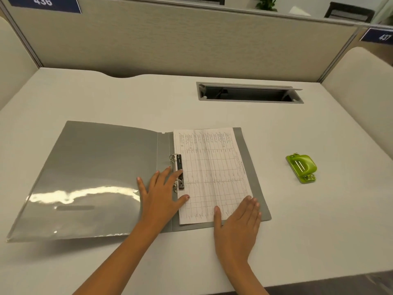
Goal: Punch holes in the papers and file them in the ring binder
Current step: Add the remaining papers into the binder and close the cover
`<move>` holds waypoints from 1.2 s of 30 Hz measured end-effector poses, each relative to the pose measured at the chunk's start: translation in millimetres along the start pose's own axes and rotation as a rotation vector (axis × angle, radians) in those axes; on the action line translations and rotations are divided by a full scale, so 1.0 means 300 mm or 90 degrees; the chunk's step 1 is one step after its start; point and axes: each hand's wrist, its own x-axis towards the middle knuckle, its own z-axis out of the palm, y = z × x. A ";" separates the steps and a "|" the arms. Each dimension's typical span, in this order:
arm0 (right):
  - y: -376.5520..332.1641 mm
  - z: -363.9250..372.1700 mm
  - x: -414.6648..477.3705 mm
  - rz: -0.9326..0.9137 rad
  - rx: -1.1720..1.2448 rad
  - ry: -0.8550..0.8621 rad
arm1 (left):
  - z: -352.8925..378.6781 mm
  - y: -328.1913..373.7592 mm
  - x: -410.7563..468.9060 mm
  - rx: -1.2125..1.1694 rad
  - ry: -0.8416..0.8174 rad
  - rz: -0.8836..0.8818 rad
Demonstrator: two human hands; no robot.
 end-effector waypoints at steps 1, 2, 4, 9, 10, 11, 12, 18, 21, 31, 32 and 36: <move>-0.001 0.000 0.000 -0.001 0.003 0.002 | -0.002 0.000 0.004 0.005 -0.013 0.001; -0.001 0.001 0.000 -0.001 0.008 0.005 | -0.002 0.001 0.009 0.009 -0.025 -0.001; 0.001 0.000 0.000 0.005 0.020 0.009 | -0.006 0.003 0.016 0.015 -0.041 -0.005; -0.019 -0.011 0.002 -0.001 0.068 -0.005 | -0.012 0.014 0.025 0.052 -0.052 -0.012; -0.024 -0.014 0.003 -0.005 0.084 -0.008 | -0.012 0.015 0.026 0.056 -0.055 -0.013; -0.028 -0.018 0.004 -0.011 0.106 -0.015 | -0.014 0.018 0.026 0.061 -0.057 -0.014; -0.033 -0.022 0.004 -0.017 0.143 -0.027 | -0.016 0.020 0.027 0.063 -0.060 -0.015; -0.101 -0.118 0.006 0.033 0.550 0.042 | -0.050 0.015 0.038 0.007 -0.125 -0.031; -0.118 -0.193 0.060 0.164 0.736 0.093 | -0.065 0.006 0.038 -0.040 -0.129 -0.042; -0.162 -0.352 0.044 -0.045 0.820 0.096 | -0.228 0.059 0.044 -0.454 -0.038 -0.143; -0.187 -0.354 0.017 -0.131 0.814 0.080 | -0.268 0.066 0.051 -0.516 -0.043 -0.155; -0.257 -0.312 -0.050 -0.439 0.733 0.078 | -0.416 0.078 0.092 -0.768 -0.071 -0.221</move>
